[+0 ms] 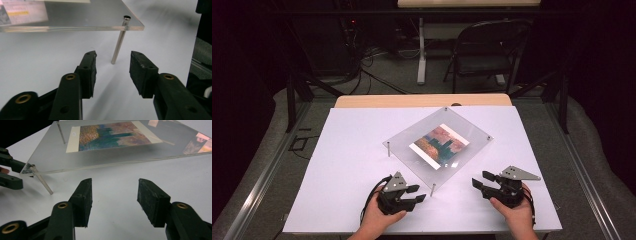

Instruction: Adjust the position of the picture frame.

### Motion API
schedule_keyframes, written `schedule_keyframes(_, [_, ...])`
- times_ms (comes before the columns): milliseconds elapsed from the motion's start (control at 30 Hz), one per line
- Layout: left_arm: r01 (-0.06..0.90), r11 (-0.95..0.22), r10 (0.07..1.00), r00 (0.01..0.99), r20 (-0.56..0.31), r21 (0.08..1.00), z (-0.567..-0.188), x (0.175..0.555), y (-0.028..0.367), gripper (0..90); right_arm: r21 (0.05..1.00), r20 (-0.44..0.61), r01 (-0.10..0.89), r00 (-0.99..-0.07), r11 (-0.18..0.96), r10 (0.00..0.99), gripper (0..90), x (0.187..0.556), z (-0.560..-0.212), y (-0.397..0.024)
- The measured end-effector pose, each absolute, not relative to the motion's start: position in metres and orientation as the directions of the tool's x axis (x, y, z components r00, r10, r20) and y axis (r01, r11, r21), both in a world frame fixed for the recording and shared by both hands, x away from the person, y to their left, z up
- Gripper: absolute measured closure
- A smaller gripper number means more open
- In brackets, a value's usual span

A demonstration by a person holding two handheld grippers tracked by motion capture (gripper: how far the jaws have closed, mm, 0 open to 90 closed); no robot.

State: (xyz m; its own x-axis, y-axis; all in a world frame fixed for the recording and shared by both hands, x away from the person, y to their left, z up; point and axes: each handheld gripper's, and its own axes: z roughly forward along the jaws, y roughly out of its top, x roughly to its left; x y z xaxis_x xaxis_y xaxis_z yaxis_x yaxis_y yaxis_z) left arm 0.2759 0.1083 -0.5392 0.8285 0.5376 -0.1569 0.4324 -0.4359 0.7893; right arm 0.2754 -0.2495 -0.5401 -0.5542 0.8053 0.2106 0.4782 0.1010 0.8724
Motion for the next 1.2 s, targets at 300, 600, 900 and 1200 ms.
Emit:
schedule_keyframes(300, [0.453,-0.351,0.636,0.758,-0.146,0.82,-0.534,0.29,0.159,49.7,0.874,0.227,0.48,-0.54,0.076,0.811,43.1,0.277,-0.54,-0.253])
schedule_keyframes(600, [0.503,-0.267,0.76,0.634,-0.141,0.822,-0.539,0.332,0.19,58.2,0.863,0.273,0.504,-0.52,0.033,0.809,43.6,0.28,-0.543,-0.258])
schedule_keyframes(900, [0.513,-0.268,0.797,0.594,-0.112,0.815,-0.545,0.365,0.193,63.8,0.864,0.276,0.503,-0.521,0.03,0.808,43.8,0.279,-0.543,-0.259])
schedule_keyframes(1200, [0.53,-0.273,0.809,0.578,-0.107,0.803,-0.55,0.387,0.189,68.1,0.862,0.272,0.507,-0.512,0.03,0.815,43.9,0.276,-0.544,-0.261])
